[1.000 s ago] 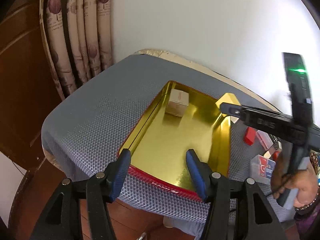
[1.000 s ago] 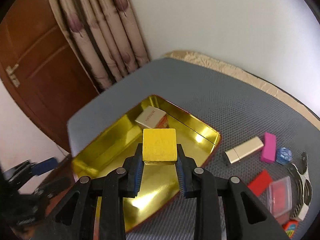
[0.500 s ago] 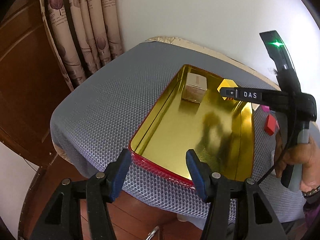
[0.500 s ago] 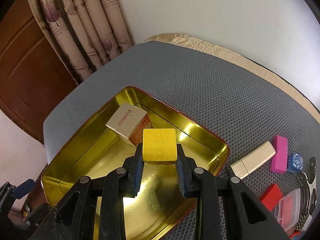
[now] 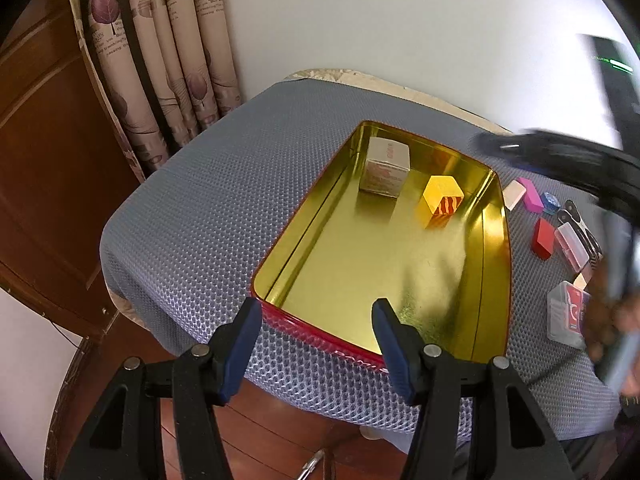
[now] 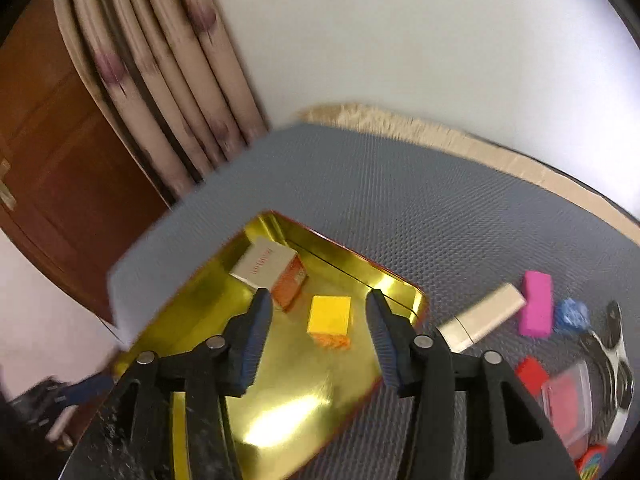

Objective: Organize rigid objects
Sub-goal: 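Grasp the clear floss box with the right gripper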

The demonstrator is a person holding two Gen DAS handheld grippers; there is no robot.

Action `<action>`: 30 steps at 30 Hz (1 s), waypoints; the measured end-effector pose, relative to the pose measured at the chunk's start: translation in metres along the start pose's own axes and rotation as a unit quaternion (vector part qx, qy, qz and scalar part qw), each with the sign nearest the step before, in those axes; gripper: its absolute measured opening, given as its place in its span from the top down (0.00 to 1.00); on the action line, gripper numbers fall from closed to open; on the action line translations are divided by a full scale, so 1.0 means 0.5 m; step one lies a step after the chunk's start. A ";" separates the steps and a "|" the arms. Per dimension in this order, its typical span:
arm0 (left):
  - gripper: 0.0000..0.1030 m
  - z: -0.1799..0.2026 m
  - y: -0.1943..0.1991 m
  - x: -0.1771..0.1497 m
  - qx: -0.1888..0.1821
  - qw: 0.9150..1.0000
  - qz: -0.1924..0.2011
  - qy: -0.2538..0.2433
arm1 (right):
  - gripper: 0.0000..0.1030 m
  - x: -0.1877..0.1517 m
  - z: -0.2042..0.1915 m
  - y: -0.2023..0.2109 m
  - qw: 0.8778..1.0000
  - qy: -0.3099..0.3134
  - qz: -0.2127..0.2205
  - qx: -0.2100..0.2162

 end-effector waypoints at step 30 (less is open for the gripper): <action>0.43 0.199 0.048 -0.077 -0.107 0.991 -0.018 -0.073 | 0.12 -0.234 0.191 0.233 0.983 0.155 -0.094 0.005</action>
Point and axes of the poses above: each gripper's, at about its wrist camera, not at the fingertips, and y roughly against the way its jaws point, z to its right, x to its top, the point moved 6 cm from there along -y, roughly the way its jaws point, and after that the axes turned 4 degrees about z, right-handed, at the moved point
